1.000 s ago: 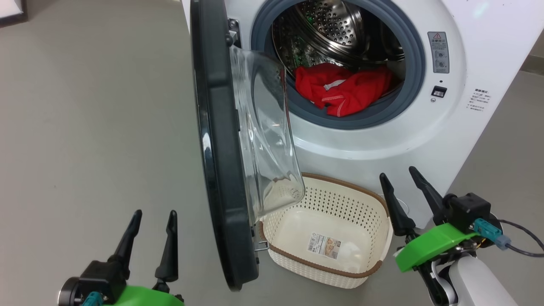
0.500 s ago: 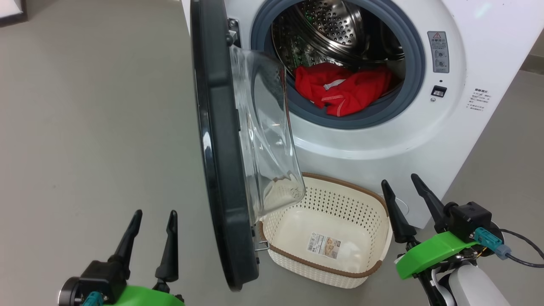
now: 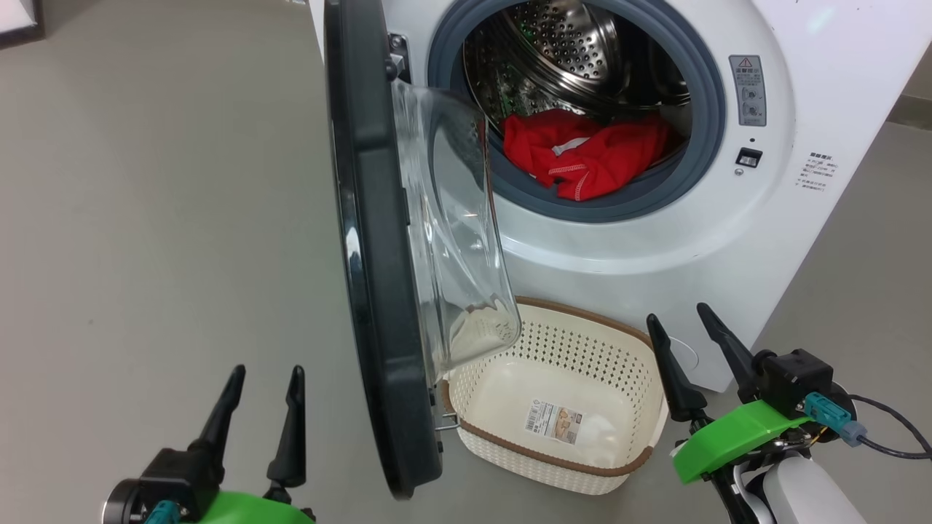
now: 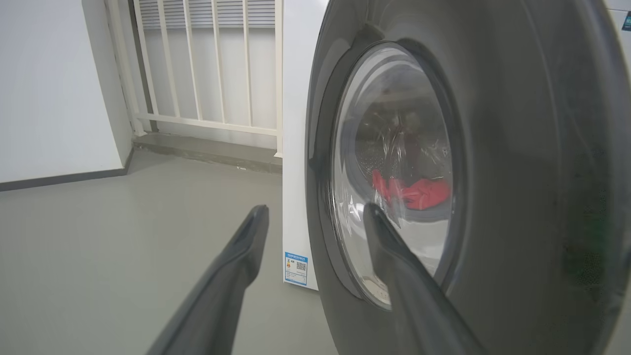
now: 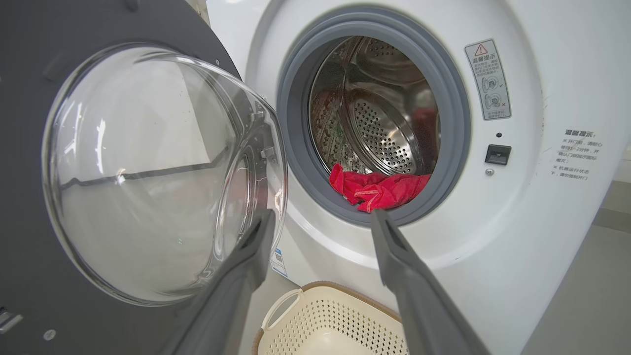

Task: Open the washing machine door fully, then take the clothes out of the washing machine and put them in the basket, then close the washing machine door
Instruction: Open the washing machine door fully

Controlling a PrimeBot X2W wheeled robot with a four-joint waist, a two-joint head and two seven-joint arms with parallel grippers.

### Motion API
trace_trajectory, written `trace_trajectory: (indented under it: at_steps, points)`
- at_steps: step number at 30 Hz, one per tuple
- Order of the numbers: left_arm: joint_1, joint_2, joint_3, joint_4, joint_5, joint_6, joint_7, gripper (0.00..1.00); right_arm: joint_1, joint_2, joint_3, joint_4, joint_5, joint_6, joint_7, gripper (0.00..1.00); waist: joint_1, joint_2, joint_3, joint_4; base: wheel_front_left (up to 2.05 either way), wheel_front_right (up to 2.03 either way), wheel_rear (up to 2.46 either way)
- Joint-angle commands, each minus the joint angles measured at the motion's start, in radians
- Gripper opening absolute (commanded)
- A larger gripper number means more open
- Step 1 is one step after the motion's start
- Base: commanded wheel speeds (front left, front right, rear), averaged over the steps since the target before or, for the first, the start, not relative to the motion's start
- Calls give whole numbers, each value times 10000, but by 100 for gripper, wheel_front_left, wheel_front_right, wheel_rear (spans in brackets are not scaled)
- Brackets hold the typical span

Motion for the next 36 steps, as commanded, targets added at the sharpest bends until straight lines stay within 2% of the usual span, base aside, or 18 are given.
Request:
trace_trajectory:
  at_steps: [1, 8, 19, 27, 36]
  points:
    - [-176, 139, 275, -110, -11, -26, -51, 0, -140, 43, 225, -199, -70, 69, -66, 100, 0, 0, 3, -4, 0, 0, 0]
    - [-457, 139, 282, -330, 9, 177, -51, 0, -130, 46, 195, -141, -15, 69, -66, 100, 0, 0, -59, -12, 0, 0, 0]
    - [-1272, 139, -237, -2912, -178, 772, -51, 0, -17, 48, 220, -56, 68, 69, -66, 100, 0, 0, -276, -78, 0, 0, 0]
    - [-1670, 139, -1586, -4288, -891, 519, 355, 0, 5, 48, 318, 34, 144, 69, -66, 100, 0, 0, -348, -235, 0, 0, 0]
    - [-1353, 139, -3180, -3733, -1566, 425, 1254, 0, 9, 48, 333, 57, 153, 69, -66, 100, 0, 0, -314, -391, 0, 0, 0]
